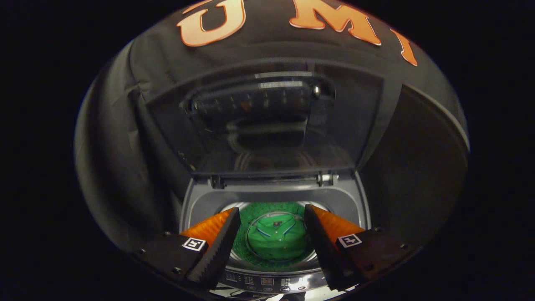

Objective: Put the clothes into the washing machine and then close the washing machine lid.

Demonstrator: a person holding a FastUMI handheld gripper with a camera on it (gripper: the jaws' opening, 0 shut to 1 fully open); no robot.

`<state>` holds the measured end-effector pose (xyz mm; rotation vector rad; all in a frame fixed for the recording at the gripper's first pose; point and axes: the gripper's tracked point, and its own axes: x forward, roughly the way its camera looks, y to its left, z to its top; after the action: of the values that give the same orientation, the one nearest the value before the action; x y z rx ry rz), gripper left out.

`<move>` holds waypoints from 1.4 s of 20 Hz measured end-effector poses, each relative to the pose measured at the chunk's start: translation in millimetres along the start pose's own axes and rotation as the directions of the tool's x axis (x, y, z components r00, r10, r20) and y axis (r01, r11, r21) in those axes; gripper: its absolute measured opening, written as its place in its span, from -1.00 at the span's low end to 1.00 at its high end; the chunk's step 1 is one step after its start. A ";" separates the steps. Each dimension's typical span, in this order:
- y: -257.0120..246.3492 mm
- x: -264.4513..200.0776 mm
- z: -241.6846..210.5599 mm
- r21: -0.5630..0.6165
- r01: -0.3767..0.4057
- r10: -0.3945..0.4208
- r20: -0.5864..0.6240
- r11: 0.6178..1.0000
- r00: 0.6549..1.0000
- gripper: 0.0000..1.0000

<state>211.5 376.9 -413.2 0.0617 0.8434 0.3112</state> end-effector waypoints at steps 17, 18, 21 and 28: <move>6.0 -9.8 165.6 -0.045 -0.002 0.012 0.242 0.999 0.970 0.97; 5.1 -1.4 169.8 -0.051 0.006 0.007 0.238 0.999 0.971 0.97; 1.8 24.5 173.1 -0.057 0.025 -0.012 0.217 0.998 0.976 0.97; -0.6 23.8 164.9 -0.023 0.044 -0.037 0.227 0.999 0.973 0.98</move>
<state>348.9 394.7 -320.8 0.0528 0.6124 0.2716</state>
